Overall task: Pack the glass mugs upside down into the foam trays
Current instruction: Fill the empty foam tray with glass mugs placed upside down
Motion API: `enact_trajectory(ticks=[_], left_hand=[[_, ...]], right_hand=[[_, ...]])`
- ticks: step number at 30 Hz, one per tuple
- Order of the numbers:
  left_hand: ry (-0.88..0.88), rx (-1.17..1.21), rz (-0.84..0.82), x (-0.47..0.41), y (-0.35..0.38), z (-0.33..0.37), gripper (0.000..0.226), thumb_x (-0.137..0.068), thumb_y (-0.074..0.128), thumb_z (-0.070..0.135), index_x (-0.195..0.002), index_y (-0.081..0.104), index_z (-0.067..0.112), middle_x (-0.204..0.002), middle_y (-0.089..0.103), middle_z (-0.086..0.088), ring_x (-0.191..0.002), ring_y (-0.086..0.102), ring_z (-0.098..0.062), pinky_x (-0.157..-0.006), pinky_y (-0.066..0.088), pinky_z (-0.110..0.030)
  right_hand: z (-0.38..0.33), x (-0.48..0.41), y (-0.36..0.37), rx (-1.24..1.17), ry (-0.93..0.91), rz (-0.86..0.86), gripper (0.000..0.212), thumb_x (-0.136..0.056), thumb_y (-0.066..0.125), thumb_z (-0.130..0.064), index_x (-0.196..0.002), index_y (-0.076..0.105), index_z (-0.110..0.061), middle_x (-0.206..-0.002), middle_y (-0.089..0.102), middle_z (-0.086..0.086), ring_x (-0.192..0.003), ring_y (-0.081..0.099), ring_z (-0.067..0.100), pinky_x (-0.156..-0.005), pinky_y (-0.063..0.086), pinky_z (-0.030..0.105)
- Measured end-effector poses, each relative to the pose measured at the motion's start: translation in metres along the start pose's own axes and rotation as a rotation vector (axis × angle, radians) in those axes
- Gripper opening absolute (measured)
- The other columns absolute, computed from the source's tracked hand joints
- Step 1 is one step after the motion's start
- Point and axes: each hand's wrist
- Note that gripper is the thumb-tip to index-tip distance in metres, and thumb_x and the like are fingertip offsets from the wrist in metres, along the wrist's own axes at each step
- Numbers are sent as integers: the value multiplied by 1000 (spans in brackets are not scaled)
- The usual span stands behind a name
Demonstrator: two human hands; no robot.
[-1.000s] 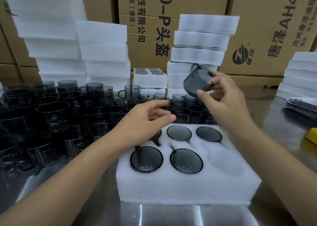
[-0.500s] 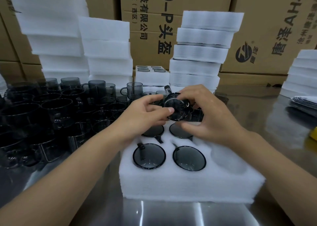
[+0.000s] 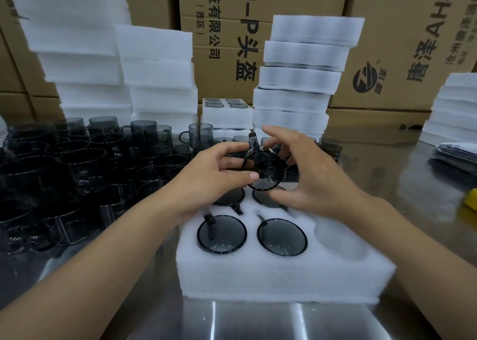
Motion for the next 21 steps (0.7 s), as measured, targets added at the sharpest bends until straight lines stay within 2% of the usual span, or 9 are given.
enact_trajectory(ticks=[5, 7, 9, 11, 13, 17, 21], left_hand=[[13, -6, -4, 1, 2, 2, 34, -83, 70, 13, -106, 59, 36, -99, 74, 7, -94, 69, -5, -74, 53, -17], [18, 21, -13, 3, 3, 5, 26, -87, 65, 14, -110, 62, 26, -100, 75, 1, -94, 70, -9, -72, 53, -17], [27, 23, -11, 4, 6, 8, 23, -87, 63, 22, -109, 64, 22, -98, 75, 0, -92, 71, -11, -72, 54, -17], [47, 14, -2, 6, 9, 10, 29, -78, 62, 36, -105, 66, 25, -96, 75, 1, -89, 71, -13, -71, 55, -18], [79, 3, 6, 6, 10, 12, 36, -71, 62, 41, -103, 67, 27, -97, 75, -1, -89, 71, -16, -71, 55, -19], [116, -36, 32, 6, 10, 13, 51, -58, 70, 47, -104, 64, 27, -90, 75, 1, -83, 72, -11, -72, 56, -19], [140, -75, 38, 7, 13, 16, 66, -56, 68, 56, -113, 61, 23, -83, 75, -1, -76, 72, -10, -69, 57, -21]], right_hand=[[0, 1, 0, 3, -16, 14, 87, -70, 75, -27, -144, 30, -28, -122, 52, -7, -97, 41, 0, -79, 51, 40], [1, 1, -1, -2, -25, 28, 84, -72, 75, -31, -143, 31, -27, -120, 51, -10, -97, 44, 2, -82, 49, 34], [1, 0, -1, -9, -34, 36, 80, -74, 72, -35, -143, 33, -25, -117, 47, -15, -98, 44, 0, -87, 43, 23], [1, 0, -1, -14, -40, 58, 77, -74, 71, -34, -141, 37, -21, -117, 45, -17, -99, 42, -4, -90, 36, 12], [1, -1, -2, -32, -19, 70, 76, -72, 73, -31, -139, 40, -19, -116, 47, -15, -99, 44, -3, -91, 34, 10], [-4, -3, -8, -80, 17, -20, 74, -68, 76, -30, -135, 45, -23, -117, 54, -5, -106, 52, 6, -91, 41, 20], [-6, -7, -29, -271, 129, -99, 61, -64, 76, -30, -120, 52, -35, -112, 61, -14, -105, 60, 5, -90, 48, 22]])
Point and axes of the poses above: each hand's wrist, its own x-axis away from the middle knuckle, its own y-axis out of the palm, z = x × y
